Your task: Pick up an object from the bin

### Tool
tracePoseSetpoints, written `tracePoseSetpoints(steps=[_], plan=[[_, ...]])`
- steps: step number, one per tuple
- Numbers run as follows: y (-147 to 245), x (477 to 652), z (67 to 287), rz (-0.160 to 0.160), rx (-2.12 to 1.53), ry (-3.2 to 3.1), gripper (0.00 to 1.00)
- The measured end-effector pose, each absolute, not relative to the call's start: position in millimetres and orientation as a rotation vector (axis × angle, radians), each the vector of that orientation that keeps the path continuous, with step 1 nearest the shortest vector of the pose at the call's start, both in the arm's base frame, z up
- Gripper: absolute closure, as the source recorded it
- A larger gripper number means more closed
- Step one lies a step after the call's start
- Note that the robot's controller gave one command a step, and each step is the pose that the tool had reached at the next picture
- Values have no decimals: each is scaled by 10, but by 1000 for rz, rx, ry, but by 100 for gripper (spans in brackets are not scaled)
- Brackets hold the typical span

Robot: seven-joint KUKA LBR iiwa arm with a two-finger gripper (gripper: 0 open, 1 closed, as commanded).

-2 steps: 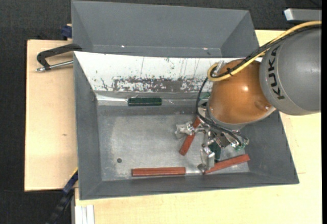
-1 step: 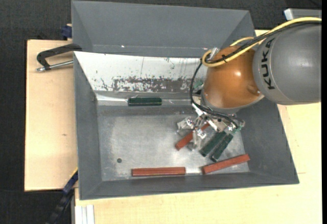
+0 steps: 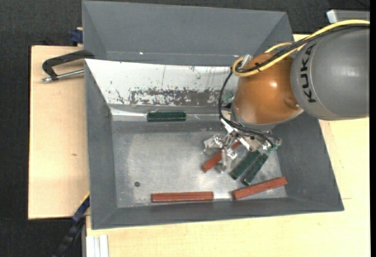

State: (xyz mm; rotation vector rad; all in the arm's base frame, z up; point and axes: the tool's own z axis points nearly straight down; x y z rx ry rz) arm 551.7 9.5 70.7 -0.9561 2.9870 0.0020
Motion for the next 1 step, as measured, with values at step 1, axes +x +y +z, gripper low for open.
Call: tracePoseSetpoints(steps=[1], plan=[[-271,5579,2235,-2,-1037,2957,100]])
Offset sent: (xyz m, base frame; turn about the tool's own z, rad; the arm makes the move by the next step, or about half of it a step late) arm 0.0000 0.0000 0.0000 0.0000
